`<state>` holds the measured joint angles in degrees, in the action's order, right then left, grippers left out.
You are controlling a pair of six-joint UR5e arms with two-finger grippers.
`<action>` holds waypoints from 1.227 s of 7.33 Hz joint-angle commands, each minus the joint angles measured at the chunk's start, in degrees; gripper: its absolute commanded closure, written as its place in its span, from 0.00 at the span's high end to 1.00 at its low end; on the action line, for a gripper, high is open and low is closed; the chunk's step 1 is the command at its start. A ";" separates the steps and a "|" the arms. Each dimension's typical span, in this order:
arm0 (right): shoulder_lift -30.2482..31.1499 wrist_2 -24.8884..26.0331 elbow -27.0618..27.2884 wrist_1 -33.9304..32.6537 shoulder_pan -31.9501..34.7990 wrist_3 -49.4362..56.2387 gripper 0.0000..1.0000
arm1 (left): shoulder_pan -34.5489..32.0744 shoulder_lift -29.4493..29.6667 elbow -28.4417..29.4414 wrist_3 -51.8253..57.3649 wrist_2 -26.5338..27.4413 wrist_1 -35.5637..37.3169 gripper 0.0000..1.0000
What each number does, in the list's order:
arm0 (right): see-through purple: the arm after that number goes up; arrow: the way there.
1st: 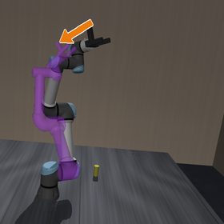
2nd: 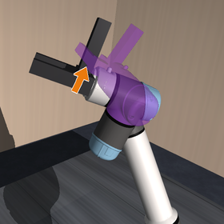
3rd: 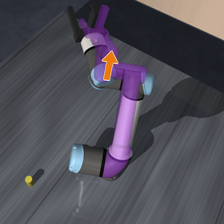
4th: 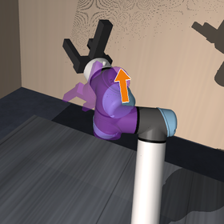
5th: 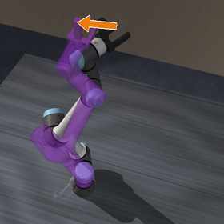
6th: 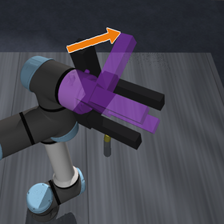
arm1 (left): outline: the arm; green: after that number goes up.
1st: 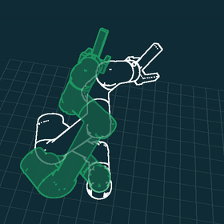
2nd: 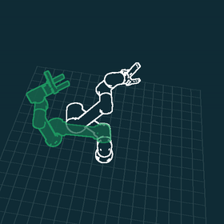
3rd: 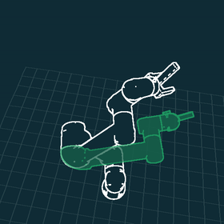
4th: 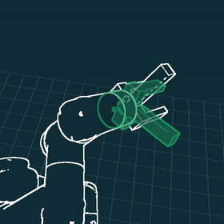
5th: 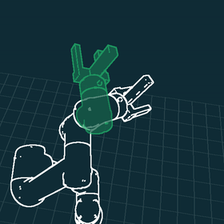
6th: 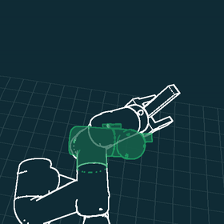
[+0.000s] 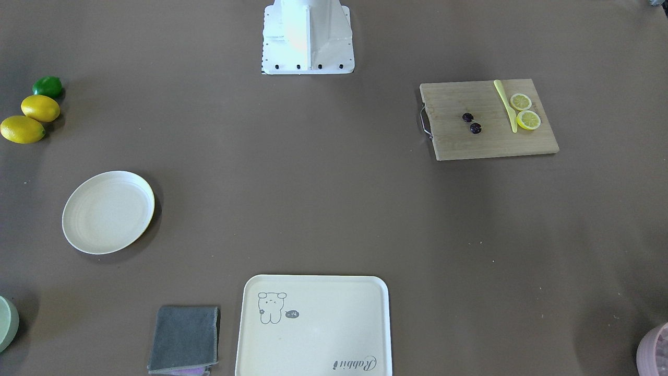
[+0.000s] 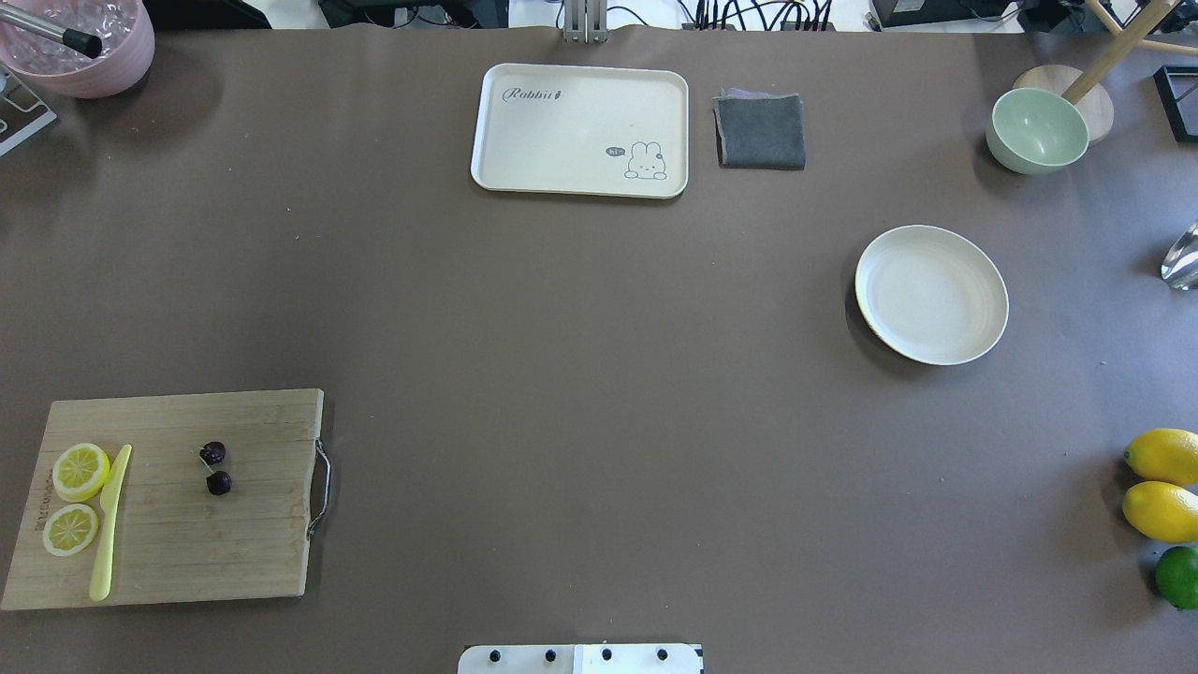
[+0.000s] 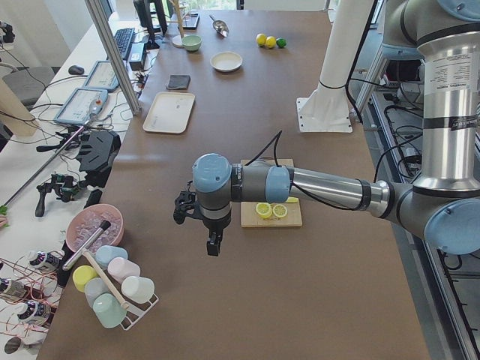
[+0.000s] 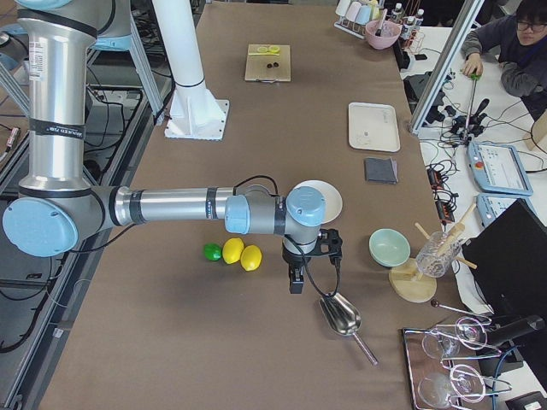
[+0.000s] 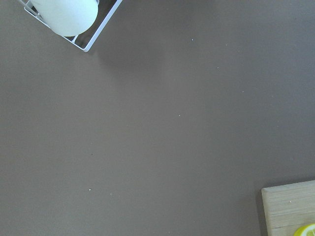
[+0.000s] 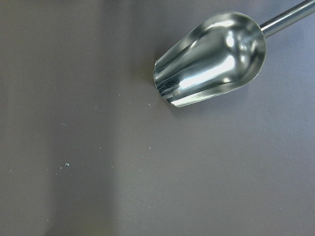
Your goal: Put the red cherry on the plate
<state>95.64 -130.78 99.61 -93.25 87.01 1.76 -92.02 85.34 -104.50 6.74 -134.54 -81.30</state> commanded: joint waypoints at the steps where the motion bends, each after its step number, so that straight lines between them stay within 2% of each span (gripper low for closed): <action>1: -0.27 0.00 0.15 0.00 0.00 -0.09 1.00 | -0.35 -0.09 -2.27 -0.06 -0.11 -0.17 0.98; 3: -0.27 0.09 2.24 0.09 0.00 -0.26 1.00 | -0.70 -0.09 -3.87 0.03 0.33 -0.44 0.98; 5: -0.97 -1.83 6.81 0.62 0.00 -0.79 1.00 | -1.75 0.61 -3.87 -0.06 0.33 -0.53 0.98; 6: -0.98 -1.58 7.79 2.88 0.09 -0.79 1.00 | -2.63 1.31 -4.74 -0.14 0.33 -2.18 0.98; 7: -0.54 -1.49 7.36 9.86 0.52 -0.70 1.00 | -3.33 1.32 -4.58 -0.41 0.33 -6.11 0.98; 8: 2.07 -1.49 7.36 18.02 0.61 -0.79 1.00 | -3.78 1.32 -3.71 -0.41 0.42 -12.24 0.98; 9: 2.97 -1.41 7.09 22.98 0.62 -1.14 1.00 | -4.65 1.84 -1.17 -0.67 2.16 -19.79 0.98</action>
<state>96.97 -132.26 106.87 -77.92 87.54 0.91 -95.71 86.74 -107.92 6.31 -133.76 -92.62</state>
